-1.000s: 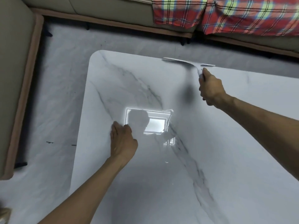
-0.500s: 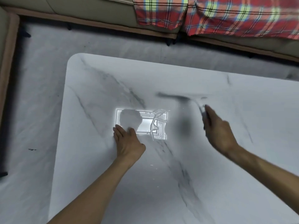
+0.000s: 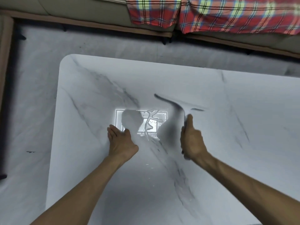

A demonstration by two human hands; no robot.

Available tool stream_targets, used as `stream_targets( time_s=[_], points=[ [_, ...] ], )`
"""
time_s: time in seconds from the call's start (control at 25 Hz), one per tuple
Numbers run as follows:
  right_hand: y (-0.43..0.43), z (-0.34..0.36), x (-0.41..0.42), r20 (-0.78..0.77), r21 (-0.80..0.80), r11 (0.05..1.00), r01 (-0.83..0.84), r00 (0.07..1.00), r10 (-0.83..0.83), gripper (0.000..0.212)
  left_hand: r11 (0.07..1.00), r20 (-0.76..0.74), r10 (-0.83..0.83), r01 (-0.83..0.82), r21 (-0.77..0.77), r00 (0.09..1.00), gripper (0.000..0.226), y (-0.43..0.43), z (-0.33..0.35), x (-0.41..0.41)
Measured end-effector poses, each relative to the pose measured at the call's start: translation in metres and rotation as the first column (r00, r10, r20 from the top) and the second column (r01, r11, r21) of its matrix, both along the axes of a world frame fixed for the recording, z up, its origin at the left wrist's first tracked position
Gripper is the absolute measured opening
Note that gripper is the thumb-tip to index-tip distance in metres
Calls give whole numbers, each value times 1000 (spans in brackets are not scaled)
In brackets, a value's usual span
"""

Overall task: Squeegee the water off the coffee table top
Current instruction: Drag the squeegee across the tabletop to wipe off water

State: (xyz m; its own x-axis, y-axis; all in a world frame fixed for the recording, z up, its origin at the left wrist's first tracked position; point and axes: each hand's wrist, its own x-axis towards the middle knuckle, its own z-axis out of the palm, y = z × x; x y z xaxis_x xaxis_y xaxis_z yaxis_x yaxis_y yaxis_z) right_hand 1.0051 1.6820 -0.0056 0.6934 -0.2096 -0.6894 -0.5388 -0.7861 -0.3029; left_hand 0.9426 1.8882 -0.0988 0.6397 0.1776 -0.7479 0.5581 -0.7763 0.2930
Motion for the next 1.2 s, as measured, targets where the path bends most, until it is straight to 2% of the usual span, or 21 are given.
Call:
stream_targets(
  time_s=[0.08, 0.12, 0.2, 0.28, 0.44, 0.56, 0.64, 0.76, 0.88, 1.0, 1.08, 1.2],
  points=[
    [-3, 12, -26, -27, 47, 996, -76, 997, 77, 13, 1000, -10, -8, 7, -18, 1000, 50, 4, 3, 0],
    [-5, 16, -28, -11, 66, 996, -66, 998, 67, 15, 999, -12, -13, 12, -30, 1000, 51, 6, 4, 0],
    [-3, 16, -6, 87, 83, 996, -40, 996, 33, 28, 999, -12, -14, 13, -44, 1000, 54, 10, 4, 0],
    [10, 4, 38, 187, 55, 994, -91, 979, 79, 40, 999, 5, 10, -10, -53, 1000, 51, 14, 4, -2],
    [57, -26, 102, 262, -14, 978, -207, 943, 204, 39, 999, 163, 53, -54, -4, 985, 22, 26, -4, -27],
    [68, -40, 68, 308, -50, 929, -366, 880, 363, 41, 998, 255, 37, -51, 49, 966, 24, 29, -9, -61],
    [48, -41, 23, 311, -48, 860, -509, 810, 497, 44, 998, 249, 40, -53, 43, 968, 30, 25, -11, -77],
    [-13, -34, -30, 233, -75, 763, -642, 733, 639, 47, 998, 203, 37, -44, 33, 978, 31, 15, -9, -91],
    [-84, -22, -51, 143, -148, 737, -660, 723, 676, 46, 998, 183, 33, -42, 45, 982, 31, 0, -6, -101],
    [-139, -4, -53, 119, -199, 729, -655, 722, 681, 46, 994, 163, 42, -59, 95, 986, 30, -17, -3, -112],
    [-151, 6, -42, 144, -200, 744, -637, 732, 666, 45, 982, 154, 31, -59, 180, 988, 37, -32, -2, -125],
    [-130, 6, 7, 272, -208, 771, -601, 722, 636, 45, 967, 148, 17, -54, 248, 989, 45, -56, 4, -142]
  ],
)
